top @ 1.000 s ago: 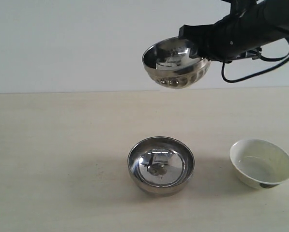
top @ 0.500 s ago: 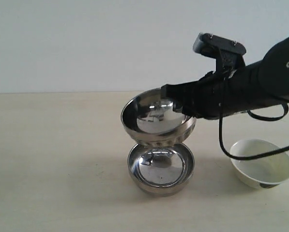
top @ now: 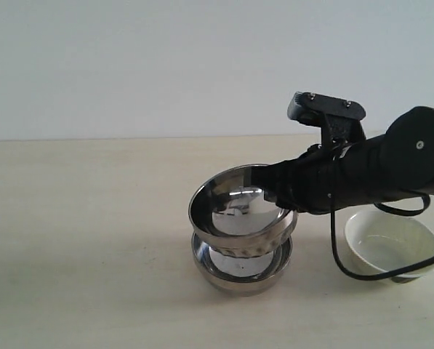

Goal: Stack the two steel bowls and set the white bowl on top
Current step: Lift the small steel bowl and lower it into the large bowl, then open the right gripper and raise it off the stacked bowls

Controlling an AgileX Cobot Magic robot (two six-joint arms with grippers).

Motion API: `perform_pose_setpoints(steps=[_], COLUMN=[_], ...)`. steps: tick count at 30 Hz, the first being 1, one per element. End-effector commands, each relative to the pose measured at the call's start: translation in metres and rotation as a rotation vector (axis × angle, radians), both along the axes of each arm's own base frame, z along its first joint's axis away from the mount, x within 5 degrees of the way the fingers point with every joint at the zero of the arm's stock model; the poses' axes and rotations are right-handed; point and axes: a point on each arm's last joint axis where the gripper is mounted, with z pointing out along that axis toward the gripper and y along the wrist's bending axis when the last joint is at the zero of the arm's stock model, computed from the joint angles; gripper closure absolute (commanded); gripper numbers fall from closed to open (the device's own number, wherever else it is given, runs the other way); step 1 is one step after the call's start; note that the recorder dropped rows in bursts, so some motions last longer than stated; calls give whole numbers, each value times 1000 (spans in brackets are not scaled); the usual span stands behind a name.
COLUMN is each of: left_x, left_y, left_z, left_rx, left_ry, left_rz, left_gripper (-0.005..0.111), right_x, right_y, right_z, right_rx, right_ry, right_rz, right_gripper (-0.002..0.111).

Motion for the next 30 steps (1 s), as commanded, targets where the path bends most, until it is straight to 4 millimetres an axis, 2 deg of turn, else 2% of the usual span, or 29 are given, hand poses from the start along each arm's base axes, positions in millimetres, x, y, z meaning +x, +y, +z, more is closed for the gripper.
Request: perform_pose_setpoints(steps=[1, 10, 16, 30], left_x=[0, 0, 0, 0], left_y=[0, 0, 0, 0], left_z=[0, 0, 0, 0], left_rx=[-13, -13, -13, -13], left_ry=[-8, -8, -8, -8], left_rz=[3, 3, 3, 3], left_gripper=[103, 103, 103, 103], right_x=[0, 4, 8, 10], right_y=[9, 11, 12, 12], right_z=[-9, -16, -32, -32], right_rx=[-16, -41, -77, -87], right_ry=[-11, -34, -19, -45], right_rz=[18, 26, 33, 37], right_gripper=[108, 108, 108, 108])
